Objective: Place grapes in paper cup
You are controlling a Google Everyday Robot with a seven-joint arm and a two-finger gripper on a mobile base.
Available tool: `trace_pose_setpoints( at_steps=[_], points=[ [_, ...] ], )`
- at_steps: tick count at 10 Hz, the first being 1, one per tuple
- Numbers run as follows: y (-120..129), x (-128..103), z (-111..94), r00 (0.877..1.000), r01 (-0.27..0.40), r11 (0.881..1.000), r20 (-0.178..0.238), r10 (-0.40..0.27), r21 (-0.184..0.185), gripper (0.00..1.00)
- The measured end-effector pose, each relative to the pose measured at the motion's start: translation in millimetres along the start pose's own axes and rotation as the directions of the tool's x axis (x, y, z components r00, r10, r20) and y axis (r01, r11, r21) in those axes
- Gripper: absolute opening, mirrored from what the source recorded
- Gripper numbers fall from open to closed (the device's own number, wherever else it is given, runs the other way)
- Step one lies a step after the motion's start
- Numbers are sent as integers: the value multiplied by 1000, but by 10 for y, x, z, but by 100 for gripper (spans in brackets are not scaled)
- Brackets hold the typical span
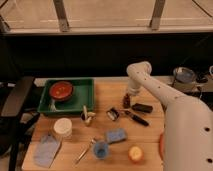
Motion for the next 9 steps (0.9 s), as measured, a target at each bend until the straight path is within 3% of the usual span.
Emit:
trace_pose_setpoints(
  at_steps=[2,4,6,9],
  points=[
    [63,-15,-12,1000,4,1000,29,-5,2,16],
    [70,-95,-160,999,29,999,40,-30,23,1],
    [7,-268,-460,997,73,995,35,-75,68,0],
    [-128,-738,-1075,984,172,974,28,-178,150,0]
  ],
)
